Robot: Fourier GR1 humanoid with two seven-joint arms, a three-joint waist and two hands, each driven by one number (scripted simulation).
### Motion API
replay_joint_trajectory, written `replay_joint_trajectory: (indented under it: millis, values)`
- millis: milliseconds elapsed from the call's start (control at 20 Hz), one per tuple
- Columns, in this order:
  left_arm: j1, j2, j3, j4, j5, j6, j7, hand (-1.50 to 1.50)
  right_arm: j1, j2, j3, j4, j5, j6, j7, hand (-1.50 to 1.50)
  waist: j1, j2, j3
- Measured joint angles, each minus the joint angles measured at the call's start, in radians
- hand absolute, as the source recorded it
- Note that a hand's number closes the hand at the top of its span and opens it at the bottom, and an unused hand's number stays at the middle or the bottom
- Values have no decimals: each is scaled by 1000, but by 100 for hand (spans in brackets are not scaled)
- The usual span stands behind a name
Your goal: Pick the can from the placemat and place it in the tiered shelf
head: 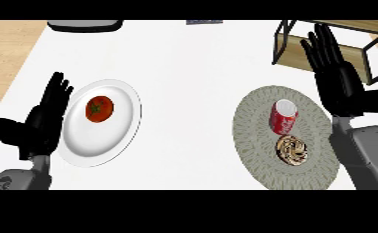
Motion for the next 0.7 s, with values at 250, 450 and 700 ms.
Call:
replay_joint_trajectory:
  millis: [250, 450, 700]
  values:
    - [27, 46, -2, 14, -25, -24, 35, 0, -69, 24, 126, 45, 75, 74, 54, 150, -2, -14, -19]
    - [51, 78, -13, 31, -31, -51, 71, 0, -92, -65, 200, 111, 282, -42, 137, 150, -11, -20, -30]
    - [64, 91, -11, 27, -25, -77, 125, 0, -26, 1, 330, 58, 490, -220, 226, -150, -26, -25, -28]
